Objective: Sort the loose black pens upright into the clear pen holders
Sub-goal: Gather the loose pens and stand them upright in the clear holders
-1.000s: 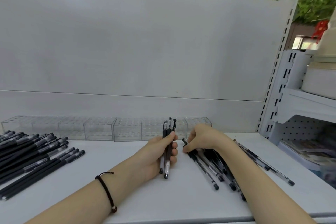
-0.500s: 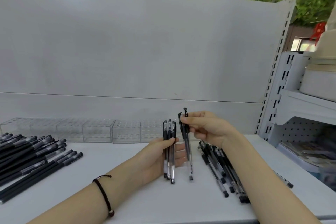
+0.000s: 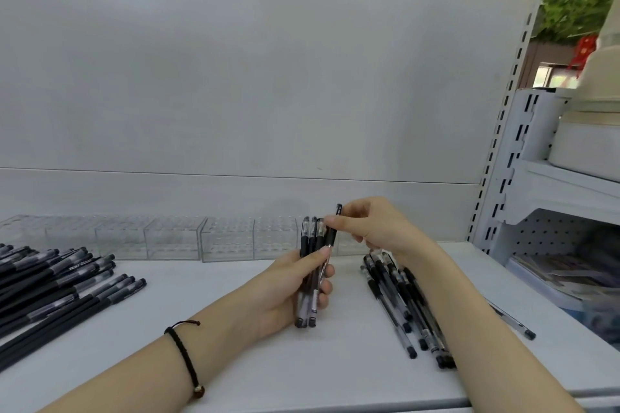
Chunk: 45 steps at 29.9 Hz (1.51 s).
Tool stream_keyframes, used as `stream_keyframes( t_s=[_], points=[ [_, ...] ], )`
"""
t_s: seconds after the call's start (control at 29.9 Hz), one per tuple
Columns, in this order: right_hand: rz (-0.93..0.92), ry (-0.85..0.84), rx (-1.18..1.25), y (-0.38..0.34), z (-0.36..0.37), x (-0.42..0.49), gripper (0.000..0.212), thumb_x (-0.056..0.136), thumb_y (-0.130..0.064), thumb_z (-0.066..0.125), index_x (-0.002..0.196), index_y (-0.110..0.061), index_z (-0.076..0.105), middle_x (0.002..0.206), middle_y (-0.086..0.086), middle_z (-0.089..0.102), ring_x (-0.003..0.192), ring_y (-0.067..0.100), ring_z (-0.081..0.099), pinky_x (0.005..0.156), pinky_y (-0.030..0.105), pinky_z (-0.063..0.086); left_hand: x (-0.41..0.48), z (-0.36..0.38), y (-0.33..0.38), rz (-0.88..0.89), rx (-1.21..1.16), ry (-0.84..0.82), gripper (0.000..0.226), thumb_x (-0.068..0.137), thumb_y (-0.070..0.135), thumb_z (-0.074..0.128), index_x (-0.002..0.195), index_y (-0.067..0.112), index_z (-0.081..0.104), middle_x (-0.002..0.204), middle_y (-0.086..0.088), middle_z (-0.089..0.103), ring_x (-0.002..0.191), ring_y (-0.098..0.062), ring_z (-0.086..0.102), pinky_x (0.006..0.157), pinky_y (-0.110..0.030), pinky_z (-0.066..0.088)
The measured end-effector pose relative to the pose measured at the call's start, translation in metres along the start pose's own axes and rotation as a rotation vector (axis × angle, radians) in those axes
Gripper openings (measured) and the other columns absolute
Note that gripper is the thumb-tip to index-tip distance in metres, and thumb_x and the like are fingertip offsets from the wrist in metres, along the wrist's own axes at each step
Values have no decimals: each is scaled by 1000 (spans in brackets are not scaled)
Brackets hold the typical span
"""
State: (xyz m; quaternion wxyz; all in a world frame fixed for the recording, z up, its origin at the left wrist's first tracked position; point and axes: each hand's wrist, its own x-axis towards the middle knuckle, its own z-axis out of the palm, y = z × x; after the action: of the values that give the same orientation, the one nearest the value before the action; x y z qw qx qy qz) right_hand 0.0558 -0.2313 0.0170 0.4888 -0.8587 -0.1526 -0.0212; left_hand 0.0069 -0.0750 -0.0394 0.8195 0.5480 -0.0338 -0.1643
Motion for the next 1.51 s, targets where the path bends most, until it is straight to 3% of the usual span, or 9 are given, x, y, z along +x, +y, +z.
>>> stream_keyframes(
  t_s=[0.13, 0.27, 0.47, 0.64, 0.74, 0.87, 1.17, 1.37, 1.51],
  points=[
    [39, 112, -208, 15, -27, 2, 35, 83, -41, 72, 74, -8, 68, 45, -12, 51, 43, 6, 40, 45, 17, 34, 0, -2, 1, 8, 30, 24, 15, 93, 23, 61, 97, 14, 51, 68, 1, 52, 44, -7, 40, 36, -17, 33],
    [213, 88, -567, 37, -36, 10, 31, 77, -40, 74, 61, -14, 69, 54, -7, 66, 64, 14, 62, 74, 33, 54, 0, -4, 1, -6, 13, 23, 17, 91, 25, 63, 92, 16, 49, 64, 3, 48, 44, -6, 33, 34, -15, 28],
    [336, 8, -845, 37, -25, 8, 45, 71, -50, 76, 65, -20, 43, 72, -7, 56, 82, 20, 58, 77, 29, 44, 1, -4, 0, -14, 11, 31, 18, 91, 25, 63, 89, 17, 48, 64, 4, 47, 43, -5, 33, 34, -15, 28],
    [290, -65, -819, 36, -11, 12, 38, 69, -48, 79, 75, -18, 55, 78, -5, 59, 90, 21, 62, 80, 31, 49, 0, -3, 1, -16, 16, 42, 19, 90, 25, 64, 92, 16, 48, 62, 4, 48, 43, -6, 34, 34, -16, 29],
    [237, -115, -746, 39, -6, 14, 31, 71, -40, 79, 77, -16, 61, 73, -4, 62, 78, 17, 61, 77, 31, 50, 0, -3, 1, -19, 16, 50, 21, 89, 26, 65, 94, 15, 48, 61, 4, 49, 44, -6, 35, 33, -16, 29],
    [206, -171, -673, 38, -2, 15, 26, 72, -34, 79, 79, -16, 62, 68, -4, 61, 63, 13, 57, 69, 27, 48, 0, -3, 1, -20, 13, 53, 19, 89, 26, 66, 92, 16, 49, 62, 4, 48, 44, -6, 35, 34, -16, 29],
    [244, -241, -715, 27, 5, 14, 28, 74, -34, 72, 73, -12, 55, 63, 3, 53, 62, 21, 48, 58, 26, 37, 2, -2, 1, -21, 22, 49, 23, 87, 28, 66, 100, 14, 53, 59, 4, 47, 43, -5, 35, 34, -15, 29],
    [183, -217, -621, 23, 7, 14, 17, 75, -22, 77, 81, -13, 63, 60, -5, 51, 54, 10, 46, 51, 22, 37, 1, -2, 1, -30, 17, 54, 23, 87, 29, 66, 99, 12, 58, 58, 5, 44, 44, -6, 34, 36, -15, 28],
    [172, -196, -625, 22, 7, 12, 24, 76, -24, 78, 91, -6, 73, 59, -6, 53, 53, 7, 47, 53, 22, 40, 0, -1, 3, -30, 5, 56, 21, 88, 29, 65, 98, 12, 57, 58, 5, 44, 43, -6, 35, 36, -14, 28]
  ],
)
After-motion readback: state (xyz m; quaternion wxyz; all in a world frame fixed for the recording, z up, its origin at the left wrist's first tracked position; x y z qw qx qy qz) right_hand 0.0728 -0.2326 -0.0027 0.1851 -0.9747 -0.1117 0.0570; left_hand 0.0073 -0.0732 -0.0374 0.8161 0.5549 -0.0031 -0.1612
